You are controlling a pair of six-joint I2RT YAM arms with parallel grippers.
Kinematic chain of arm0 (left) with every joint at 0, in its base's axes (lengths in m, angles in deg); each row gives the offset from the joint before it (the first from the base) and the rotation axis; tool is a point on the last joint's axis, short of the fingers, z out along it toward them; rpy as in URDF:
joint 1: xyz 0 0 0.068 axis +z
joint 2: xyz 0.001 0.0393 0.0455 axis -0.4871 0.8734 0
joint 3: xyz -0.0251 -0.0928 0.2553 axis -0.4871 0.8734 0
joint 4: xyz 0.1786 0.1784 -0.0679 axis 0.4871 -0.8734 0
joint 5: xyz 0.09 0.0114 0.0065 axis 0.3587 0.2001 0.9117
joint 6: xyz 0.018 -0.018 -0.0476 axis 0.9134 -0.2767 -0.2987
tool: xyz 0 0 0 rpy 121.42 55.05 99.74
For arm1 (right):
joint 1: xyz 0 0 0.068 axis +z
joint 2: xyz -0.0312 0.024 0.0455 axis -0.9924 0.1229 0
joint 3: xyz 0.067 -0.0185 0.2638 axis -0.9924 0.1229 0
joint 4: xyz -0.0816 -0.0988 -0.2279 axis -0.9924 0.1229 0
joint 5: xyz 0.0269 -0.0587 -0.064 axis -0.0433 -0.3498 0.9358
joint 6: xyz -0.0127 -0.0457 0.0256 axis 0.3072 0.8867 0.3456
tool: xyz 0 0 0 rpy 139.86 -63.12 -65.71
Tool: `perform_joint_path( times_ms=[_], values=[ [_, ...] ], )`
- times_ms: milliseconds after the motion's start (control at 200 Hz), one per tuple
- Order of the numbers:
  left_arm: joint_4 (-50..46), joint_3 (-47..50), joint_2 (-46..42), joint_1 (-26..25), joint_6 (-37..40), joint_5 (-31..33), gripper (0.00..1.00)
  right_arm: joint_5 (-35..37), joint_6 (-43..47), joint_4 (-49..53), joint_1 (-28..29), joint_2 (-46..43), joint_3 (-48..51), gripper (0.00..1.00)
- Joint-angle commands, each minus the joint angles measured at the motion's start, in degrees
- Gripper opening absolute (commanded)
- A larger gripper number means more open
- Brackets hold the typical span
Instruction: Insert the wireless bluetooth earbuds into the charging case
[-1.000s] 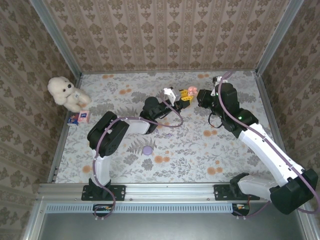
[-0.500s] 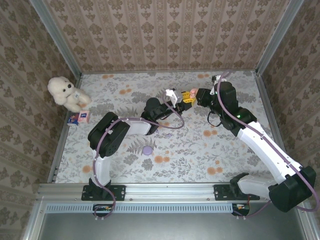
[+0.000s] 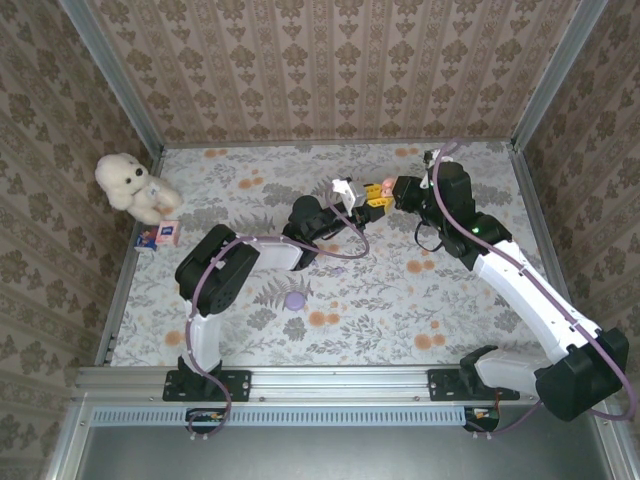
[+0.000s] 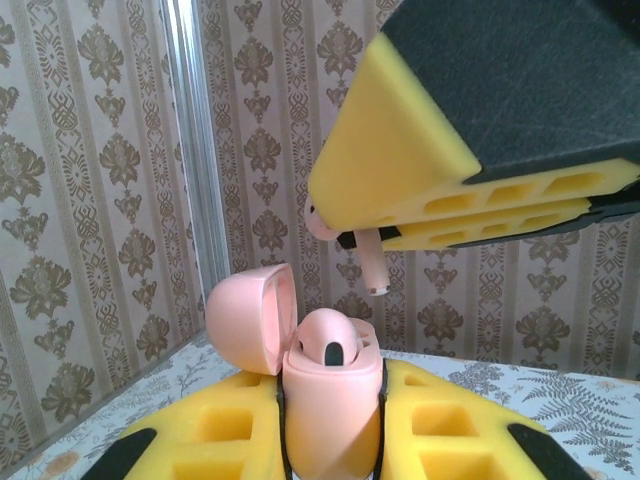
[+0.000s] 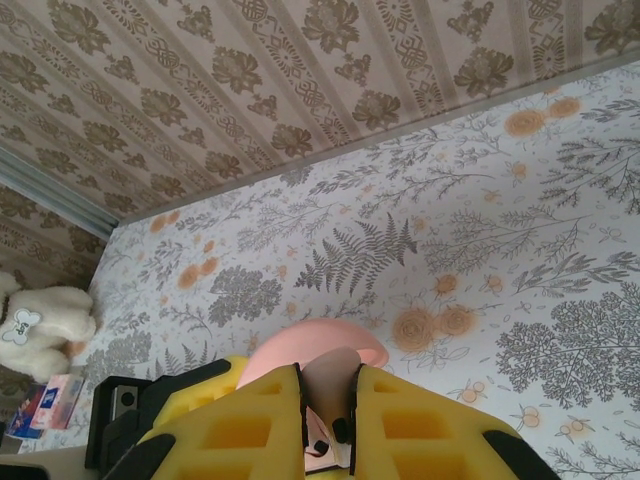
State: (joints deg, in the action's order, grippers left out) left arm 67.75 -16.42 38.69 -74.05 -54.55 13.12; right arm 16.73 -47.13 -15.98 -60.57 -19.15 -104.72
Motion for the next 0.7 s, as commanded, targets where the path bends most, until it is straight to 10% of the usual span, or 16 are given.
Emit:
perform_joint_path(
  times_ms=[0,695],
  values=[
    [2.1,-1.0,-2.8,-0.5,-1.5,-1.2,0.00,-1.1,-0.7,-1.1,-0.3,0.4,-1.5,0.17],
    [2.1,-1.6,-3.4,-1.2,-1.6,-1.7,0.00,-1.5,-0.9,-1.2,-1.0,0.8,-0.9,0.17]
  ],
)
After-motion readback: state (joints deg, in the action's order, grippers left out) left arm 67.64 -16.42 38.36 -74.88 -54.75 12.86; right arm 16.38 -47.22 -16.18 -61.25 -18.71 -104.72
